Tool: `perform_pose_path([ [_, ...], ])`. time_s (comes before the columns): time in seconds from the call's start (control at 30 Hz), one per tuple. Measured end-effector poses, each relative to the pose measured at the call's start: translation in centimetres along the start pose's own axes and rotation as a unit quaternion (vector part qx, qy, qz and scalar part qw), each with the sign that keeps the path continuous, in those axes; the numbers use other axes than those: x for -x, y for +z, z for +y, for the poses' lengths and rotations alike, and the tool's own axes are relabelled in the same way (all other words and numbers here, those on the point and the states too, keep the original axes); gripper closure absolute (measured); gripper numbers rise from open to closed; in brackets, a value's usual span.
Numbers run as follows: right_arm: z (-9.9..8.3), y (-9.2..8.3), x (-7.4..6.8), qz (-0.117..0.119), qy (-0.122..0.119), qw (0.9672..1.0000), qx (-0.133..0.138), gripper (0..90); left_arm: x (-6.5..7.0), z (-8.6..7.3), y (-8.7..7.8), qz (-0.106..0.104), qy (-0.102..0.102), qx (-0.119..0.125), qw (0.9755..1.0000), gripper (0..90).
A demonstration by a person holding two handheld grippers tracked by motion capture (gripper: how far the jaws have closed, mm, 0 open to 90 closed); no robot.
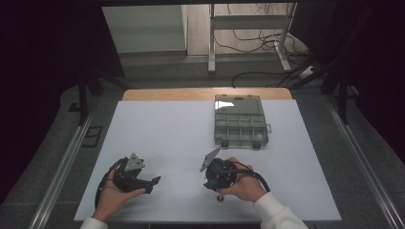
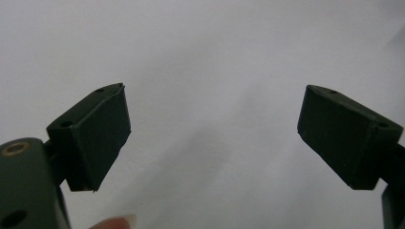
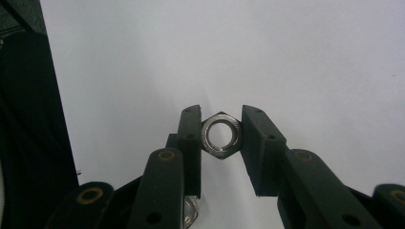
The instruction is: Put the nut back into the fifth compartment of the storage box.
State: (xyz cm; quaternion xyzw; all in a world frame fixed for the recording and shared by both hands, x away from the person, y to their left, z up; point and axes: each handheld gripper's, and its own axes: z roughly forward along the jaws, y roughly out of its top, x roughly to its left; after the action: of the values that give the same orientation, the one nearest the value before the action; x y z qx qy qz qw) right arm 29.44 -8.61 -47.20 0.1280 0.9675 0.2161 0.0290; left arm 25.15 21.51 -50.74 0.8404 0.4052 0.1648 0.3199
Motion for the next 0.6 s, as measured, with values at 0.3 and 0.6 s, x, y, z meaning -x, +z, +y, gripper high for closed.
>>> perform_pose_path([
  [0.3,-0.2,-1.0,1.4,-0.012,0.025,0.9995,0.015,70.8,0.0,0.0,0.0,0.000,-0.002,0.002,1.0000,10.7],
  [0.6,-0.5,-1.7,2.6,-0.024,0.048,0.9983,0.024,70.8,-0.1,0.0,-0.1,0.001,-0.002,0.001,1.0000,10.6],
])
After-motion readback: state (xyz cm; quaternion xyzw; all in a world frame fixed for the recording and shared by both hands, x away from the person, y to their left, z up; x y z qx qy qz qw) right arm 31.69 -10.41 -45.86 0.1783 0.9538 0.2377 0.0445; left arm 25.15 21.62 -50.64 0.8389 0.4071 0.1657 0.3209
